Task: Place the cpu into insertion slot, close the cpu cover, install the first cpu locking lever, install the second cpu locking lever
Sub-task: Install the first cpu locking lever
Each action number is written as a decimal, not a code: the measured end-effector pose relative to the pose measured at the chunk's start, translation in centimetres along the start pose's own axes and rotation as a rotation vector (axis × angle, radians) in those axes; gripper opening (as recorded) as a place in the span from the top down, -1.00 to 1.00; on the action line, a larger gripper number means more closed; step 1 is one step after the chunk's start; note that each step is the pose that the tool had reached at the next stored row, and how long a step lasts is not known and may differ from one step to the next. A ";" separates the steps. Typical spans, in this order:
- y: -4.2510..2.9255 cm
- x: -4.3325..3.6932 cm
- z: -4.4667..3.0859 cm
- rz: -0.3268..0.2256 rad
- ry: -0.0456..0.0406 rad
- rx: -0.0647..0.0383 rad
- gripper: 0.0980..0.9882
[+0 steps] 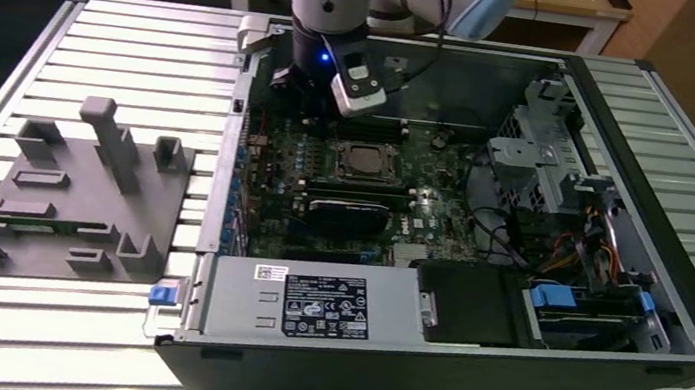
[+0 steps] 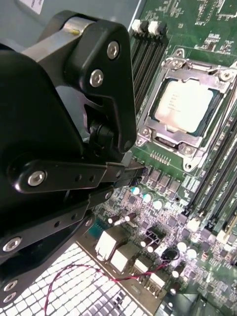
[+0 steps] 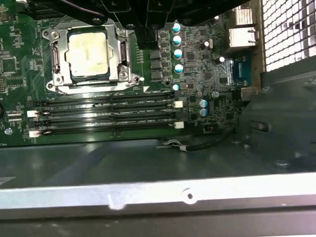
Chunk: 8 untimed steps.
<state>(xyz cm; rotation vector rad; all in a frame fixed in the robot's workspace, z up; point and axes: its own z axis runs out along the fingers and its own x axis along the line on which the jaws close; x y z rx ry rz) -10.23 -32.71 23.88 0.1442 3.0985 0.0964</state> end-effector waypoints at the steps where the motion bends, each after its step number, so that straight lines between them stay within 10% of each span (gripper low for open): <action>1: -0.01 0.08 0.00 0.000 0.0003 -0.003 0.98; 8: -0.03 0.33 -0.02 0.003 0.0066 -0.072 0.98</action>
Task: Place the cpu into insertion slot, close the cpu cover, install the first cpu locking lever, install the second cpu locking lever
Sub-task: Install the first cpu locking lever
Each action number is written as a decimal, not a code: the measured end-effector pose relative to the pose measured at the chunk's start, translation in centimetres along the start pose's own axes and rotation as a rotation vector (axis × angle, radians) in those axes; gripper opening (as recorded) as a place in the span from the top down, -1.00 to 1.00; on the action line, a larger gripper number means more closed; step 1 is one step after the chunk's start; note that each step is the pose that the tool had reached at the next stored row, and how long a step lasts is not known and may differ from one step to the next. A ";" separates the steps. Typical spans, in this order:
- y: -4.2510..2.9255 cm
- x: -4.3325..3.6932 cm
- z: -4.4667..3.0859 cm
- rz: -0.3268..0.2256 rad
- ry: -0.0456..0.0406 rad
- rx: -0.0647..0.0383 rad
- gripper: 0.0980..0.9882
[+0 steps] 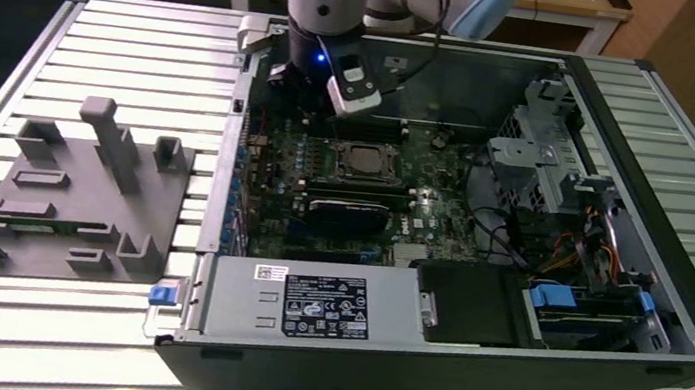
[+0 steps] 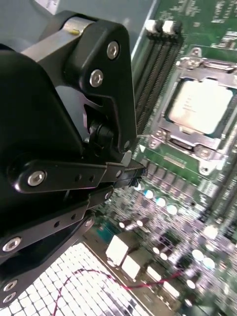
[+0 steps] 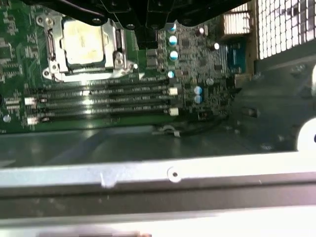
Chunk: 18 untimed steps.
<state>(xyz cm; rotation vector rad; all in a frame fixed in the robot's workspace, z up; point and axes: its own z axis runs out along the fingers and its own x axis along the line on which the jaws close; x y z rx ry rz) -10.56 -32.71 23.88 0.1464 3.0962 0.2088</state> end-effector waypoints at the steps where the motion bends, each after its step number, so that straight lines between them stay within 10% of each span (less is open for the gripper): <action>1: 0.00 0.03 0.00 0.001 0.0013 -0.013 0.98; 10: -0.03 0.29 -0.02 0.005 0.0123 -0.131 0.98; 18: -0.01 0.07 0.00 0.005 0.0129 -0.140 0.98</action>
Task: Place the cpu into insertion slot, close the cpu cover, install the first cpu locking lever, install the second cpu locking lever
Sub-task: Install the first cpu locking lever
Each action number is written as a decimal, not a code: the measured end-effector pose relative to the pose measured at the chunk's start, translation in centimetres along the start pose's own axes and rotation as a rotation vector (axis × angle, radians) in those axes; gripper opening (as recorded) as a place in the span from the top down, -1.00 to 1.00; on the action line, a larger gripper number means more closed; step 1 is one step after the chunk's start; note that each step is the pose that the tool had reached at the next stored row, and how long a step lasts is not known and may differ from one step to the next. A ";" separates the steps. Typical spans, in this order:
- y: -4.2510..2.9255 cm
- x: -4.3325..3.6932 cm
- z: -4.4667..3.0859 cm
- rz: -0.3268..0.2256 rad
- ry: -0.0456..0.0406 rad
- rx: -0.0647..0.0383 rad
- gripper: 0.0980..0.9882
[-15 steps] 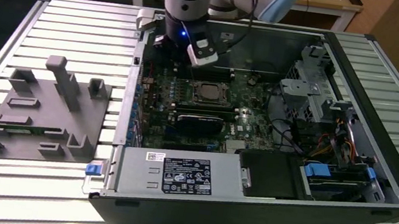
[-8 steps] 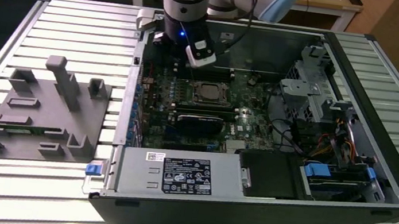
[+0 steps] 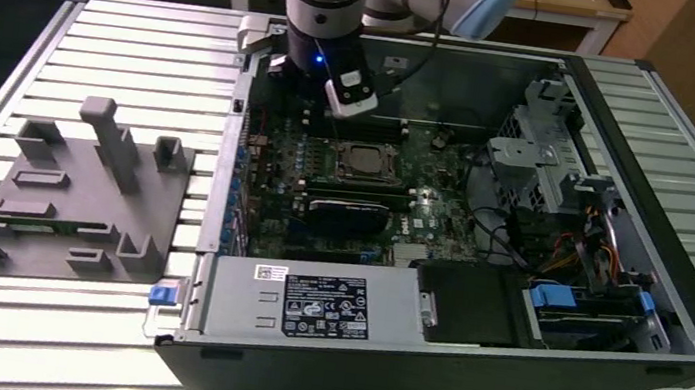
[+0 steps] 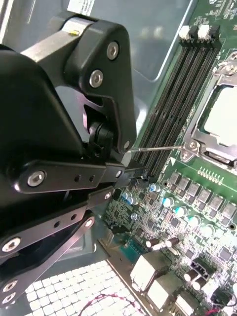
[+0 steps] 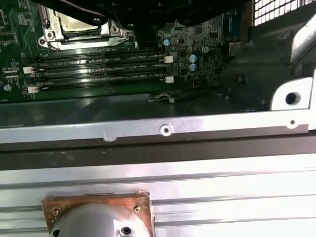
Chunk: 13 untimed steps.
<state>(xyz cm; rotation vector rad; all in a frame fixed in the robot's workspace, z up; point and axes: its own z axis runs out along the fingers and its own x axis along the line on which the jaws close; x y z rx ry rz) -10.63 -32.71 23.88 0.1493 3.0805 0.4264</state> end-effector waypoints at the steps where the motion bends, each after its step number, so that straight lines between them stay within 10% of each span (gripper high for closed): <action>1: 0.02 -0.18 0.00 0.000 0.0001 0.000 0.98; 13: 0.39 -4.27 0.17 0.000 0.0009 0.000 0.98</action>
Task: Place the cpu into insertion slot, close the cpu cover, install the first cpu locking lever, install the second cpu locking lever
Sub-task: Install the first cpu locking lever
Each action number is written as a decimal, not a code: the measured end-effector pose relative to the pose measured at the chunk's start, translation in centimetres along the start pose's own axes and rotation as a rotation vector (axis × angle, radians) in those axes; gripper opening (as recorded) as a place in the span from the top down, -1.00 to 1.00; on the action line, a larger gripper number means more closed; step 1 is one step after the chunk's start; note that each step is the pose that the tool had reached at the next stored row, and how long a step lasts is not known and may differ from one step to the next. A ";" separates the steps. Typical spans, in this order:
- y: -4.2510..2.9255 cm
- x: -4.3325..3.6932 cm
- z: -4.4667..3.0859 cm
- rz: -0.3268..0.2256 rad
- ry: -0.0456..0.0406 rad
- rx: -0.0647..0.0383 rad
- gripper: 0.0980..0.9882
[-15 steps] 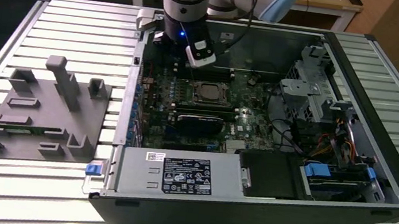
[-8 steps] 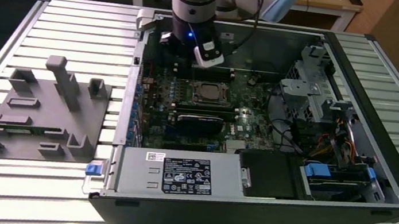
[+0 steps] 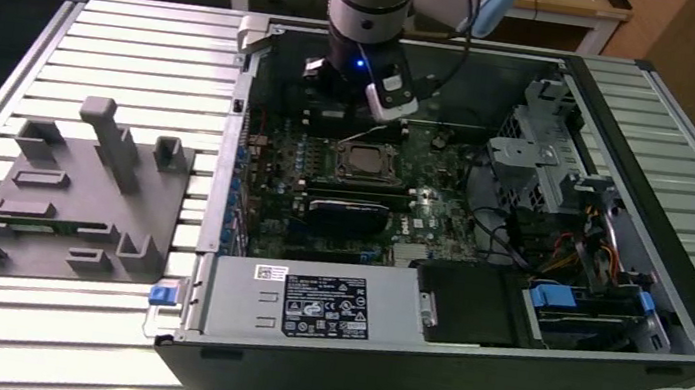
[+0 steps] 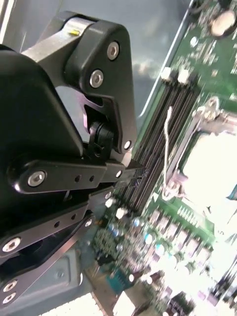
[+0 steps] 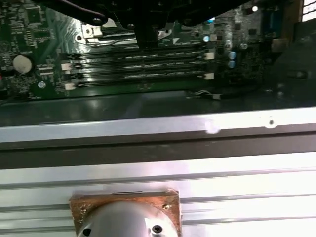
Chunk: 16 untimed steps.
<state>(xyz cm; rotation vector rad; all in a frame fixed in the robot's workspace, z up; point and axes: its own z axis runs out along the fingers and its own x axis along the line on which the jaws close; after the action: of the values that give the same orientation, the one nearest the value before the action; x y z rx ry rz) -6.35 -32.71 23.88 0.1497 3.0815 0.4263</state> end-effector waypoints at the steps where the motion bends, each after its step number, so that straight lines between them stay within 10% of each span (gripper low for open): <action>1: 0.03 -0.33 0.01 0.000 0.0001 0.000 0.98; 7: 0.17 -1.92 0.07 0.000 0.0002 0.000 0.98; 16: 0.19 -2.07 0.08 0.000 0.0002 0.000 0.98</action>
<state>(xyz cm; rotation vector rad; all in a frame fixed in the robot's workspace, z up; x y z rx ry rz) -4.26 -32.72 23.88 0.1498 3.0817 0.4262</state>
